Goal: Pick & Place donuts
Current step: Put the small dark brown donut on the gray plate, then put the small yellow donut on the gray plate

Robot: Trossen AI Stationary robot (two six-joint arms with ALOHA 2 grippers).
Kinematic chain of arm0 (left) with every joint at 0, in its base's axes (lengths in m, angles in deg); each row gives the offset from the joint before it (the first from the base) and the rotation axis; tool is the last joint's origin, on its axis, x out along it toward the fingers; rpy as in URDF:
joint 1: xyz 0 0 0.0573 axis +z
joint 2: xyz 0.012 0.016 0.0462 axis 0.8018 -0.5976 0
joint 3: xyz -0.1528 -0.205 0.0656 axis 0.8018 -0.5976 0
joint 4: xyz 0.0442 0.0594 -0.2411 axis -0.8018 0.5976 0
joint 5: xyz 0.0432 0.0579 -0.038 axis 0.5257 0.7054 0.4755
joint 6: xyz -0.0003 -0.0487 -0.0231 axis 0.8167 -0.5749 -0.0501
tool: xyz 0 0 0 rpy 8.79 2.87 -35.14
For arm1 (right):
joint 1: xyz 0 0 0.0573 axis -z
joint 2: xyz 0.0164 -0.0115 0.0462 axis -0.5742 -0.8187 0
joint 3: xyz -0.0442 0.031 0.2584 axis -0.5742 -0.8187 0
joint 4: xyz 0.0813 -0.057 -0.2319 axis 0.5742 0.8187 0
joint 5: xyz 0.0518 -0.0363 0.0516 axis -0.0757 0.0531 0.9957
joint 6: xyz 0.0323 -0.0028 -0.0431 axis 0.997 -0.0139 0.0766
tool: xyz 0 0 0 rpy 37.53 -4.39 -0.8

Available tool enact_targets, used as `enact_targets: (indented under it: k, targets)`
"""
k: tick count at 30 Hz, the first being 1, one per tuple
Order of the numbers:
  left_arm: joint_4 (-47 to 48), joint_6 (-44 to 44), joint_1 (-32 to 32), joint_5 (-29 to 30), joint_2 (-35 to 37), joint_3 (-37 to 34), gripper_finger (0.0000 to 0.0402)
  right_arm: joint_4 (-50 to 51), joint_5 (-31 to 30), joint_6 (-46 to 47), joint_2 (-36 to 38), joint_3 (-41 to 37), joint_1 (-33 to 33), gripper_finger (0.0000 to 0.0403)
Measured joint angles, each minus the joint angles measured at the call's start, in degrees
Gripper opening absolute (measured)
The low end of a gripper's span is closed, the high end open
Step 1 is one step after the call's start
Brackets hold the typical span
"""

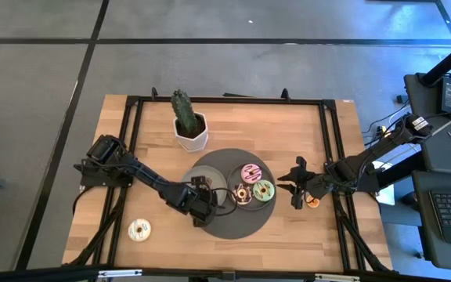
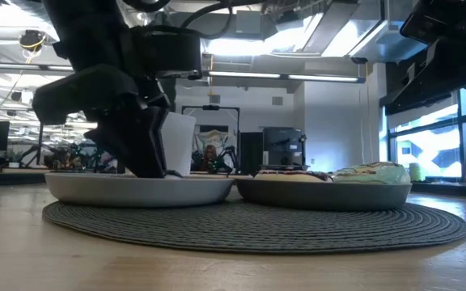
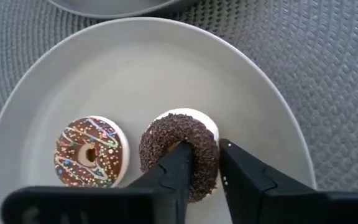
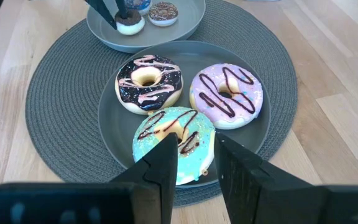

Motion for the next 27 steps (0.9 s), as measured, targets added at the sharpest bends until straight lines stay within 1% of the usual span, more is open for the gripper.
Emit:
enact_targets:
  k: [3, 7, 11, 15, 20, 25, 27]
  targets:
    - [0.7, 0.0, 0.0, 0.5, 0.0, 0.0, 0.0105, 0.0, 0.0, 0.0, 0.0, 0.0, 0.0, 0.0108]
    - [1.5, 0.0, 0.0, 3.3, 0.0, 0.0, 0.0139, -0.3, 0.0, 0.0, 0.0, 0.0, 0.0, 0.0108]
    - [1.6, 0.0, 0.0, 3.2, 0.0, 0.0, 0.0168, -0.3, 0.0, 0.0, 0.0, 0.0, 0.0, 0.0108]
    - [1.7, 1.8, 0.0, 3.0, 0.0, 0.0, 0.0191, -0.3, 0.0, 0.0, 0.0, 0.0, 0.0, 0.0108]
    - [1.9, 2.6, 0.2, 3.0, 1.4, 0.0, 0.0202, -0.3, 0.0, 0.0, 0.0, 0.0, 0.0, 0.0108]
    - [2.5, 3.0, 0.3, 3.1, 4.8, 0.0, 0.0198, -0.3, 0.0, 0.0, 0.0, 0.0, 0.0, 0.0108]
    - [2.5, 3.3, 0.3, 3.4, 6.5, 0.0, 0.0197, -0.2, 1.0, 0.0, 0.0, 0.0, 0.0, 0.0108]
